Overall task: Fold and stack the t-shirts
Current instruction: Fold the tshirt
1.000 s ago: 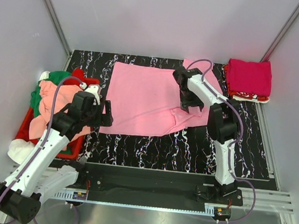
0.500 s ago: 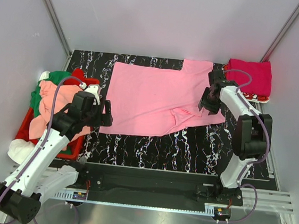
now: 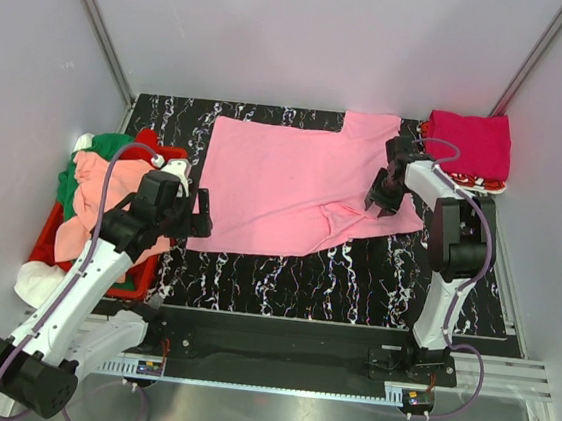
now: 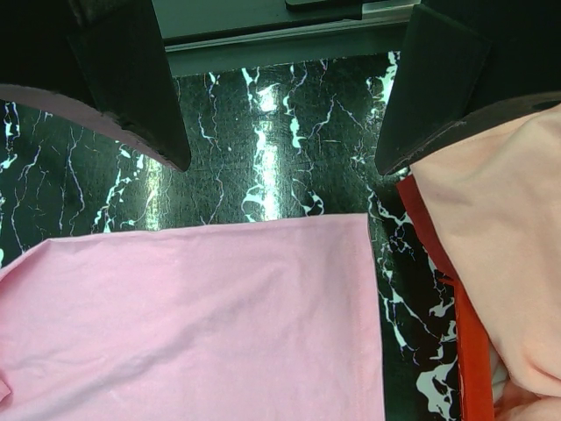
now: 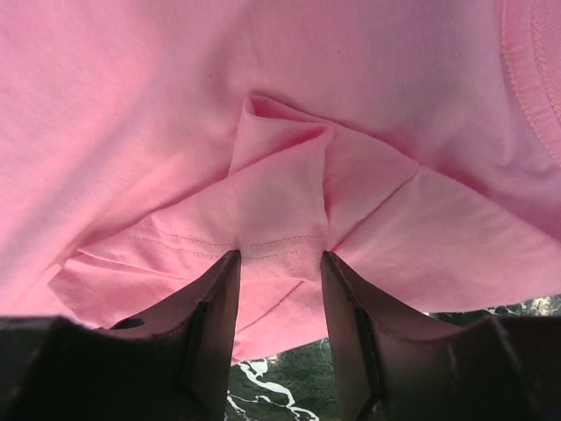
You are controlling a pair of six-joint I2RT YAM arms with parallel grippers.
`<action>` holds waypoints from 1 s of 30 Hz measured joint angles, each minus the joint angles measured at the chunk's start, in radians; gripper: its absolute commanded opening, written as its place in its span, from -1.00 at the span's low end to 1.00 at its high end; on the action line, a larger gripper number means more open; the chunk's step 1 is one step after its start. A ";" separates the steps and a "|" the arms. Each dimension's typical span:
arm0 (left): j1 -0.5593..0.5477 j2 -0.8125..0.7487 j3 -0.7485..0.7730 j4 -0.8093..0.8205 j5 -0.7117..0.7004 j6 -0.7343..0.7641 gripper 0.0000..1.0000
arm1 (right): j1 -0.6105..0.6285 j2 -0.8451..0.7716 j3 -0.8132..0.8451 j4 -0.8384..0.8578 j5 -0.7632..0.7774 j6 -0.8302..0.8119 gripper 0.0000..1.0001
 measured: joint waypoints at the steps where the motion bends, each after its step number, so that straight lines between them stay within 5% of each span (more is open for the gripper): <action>1: 0.000 0.000 0.000 0.000 0.000 0.000 0.87 | 0.000 0.000 -0.002 0.008 0.000 0.002 -0.06; 30: 0.000 0.024 0.000 0.000 -0.005 0.000 0.87 | -0.015 -0.188 -0.261 0.122 0.045 0.039 -0.06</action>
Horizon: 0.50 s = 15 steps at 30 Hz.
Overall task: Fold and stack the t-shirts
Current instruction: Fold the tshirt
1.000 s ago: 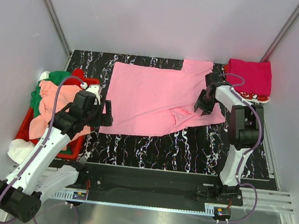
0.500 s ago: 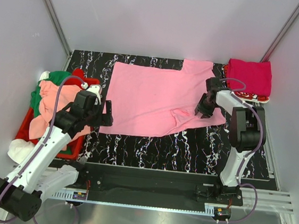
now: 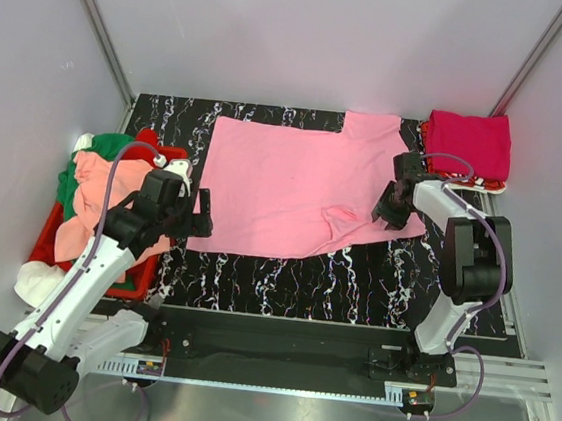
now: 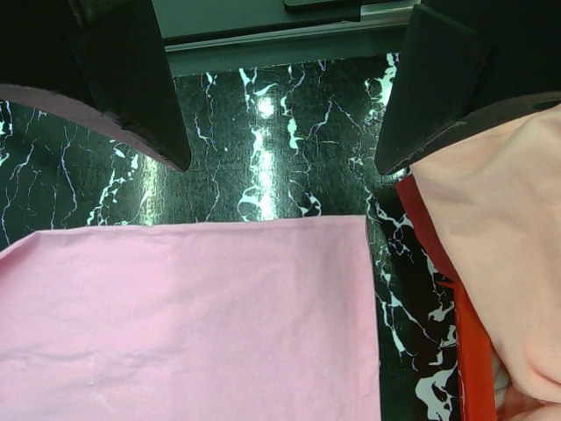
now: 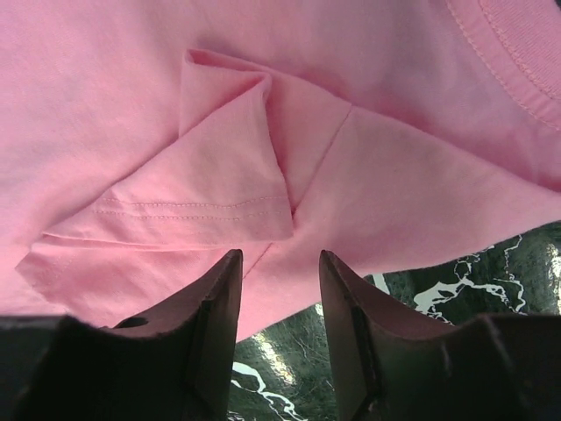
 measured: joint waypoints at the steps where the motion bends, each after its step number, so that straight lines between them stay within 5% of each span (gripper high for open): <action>1: 0.000 0.002 0.000 0.000 0.000 0.000 0.87 | -0.001 -0.005 -0.002 0.001 0.000 0.000 -0.07; 15: 0.000 0.004 0.000 0.000 -0.002 0.000 0.87 | -0.004 0.072 0.020 0.057 -0.005 0.008 -0.38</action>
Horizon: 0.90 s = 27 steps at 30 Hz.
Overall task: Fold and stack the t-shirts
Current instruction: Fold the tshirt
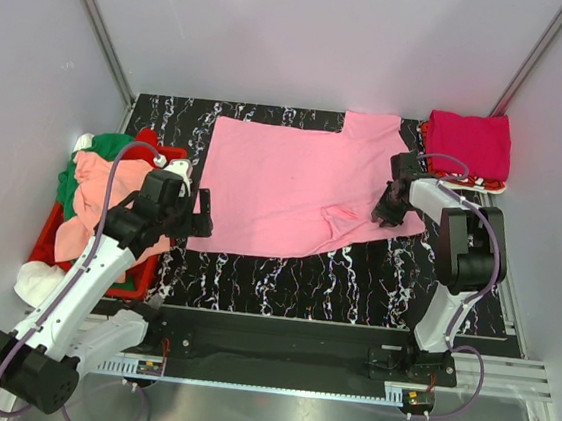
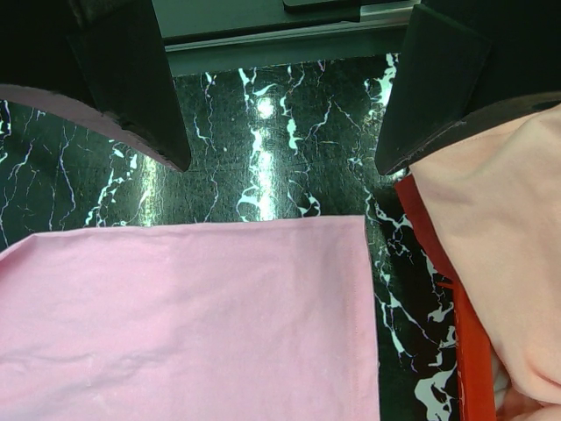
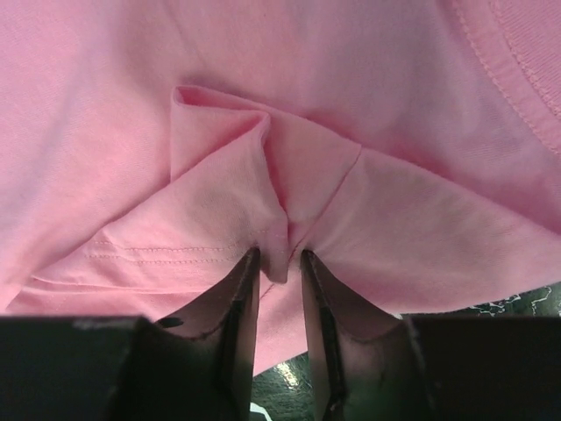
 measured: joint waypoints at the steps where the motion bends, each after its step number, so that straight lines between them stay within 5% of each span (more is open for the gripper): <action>1: 0.000 0.001 0.000 0.000 0.000 0.000 0.87 | 0.000 0.003 0.003 0.000 0.000 0.000 -0.45; 8: 0.000 0.011 0.000 0.000 0.000 0.000 0.87 | 0.000 0.005 0.005 0.004 -0.003 0.004 -0.68; 13: 0.000 0.012 0.000 0.000 0.000 0.000 0.87 | 0.000 0.005 0.005 0.002 -0.004 0.005 -0.52; 27: 0.000 0.012 0.000 0.000 -0.001 0.000 0.87 | 0.000 0.003 0.056 -0.043 -0.004 0.002 -0.52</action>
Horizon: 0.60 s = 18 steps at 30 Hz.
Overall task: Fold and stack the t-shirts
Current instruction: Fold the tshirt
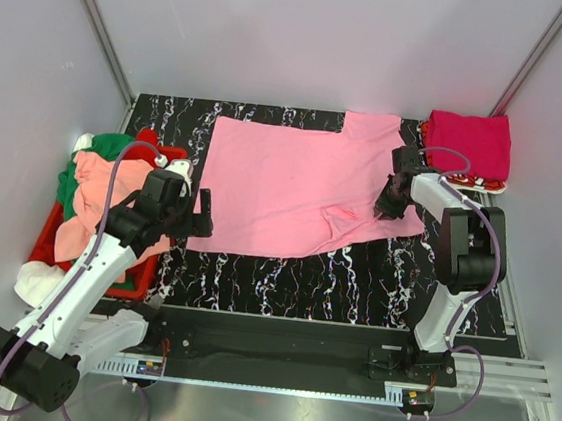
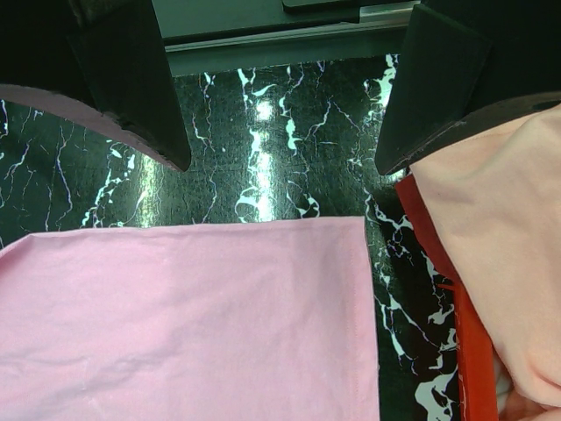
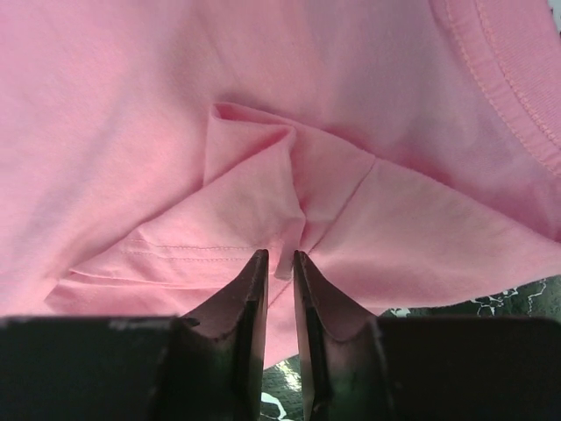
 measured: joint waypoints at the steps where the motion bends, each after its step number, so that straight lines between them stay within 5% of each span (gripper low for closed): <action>1: 0.000 0.000 0.000 0.000 0.000 0.000 0.87 | 0.000 0.000 0.006 0.000 0.000 0.000 -0.52; 18: 0.000 0.000 0.000 0.000 0.000 0.000 0.87 | 0.000 0.002 0.000 0.000 0.010 -0.005 -0.51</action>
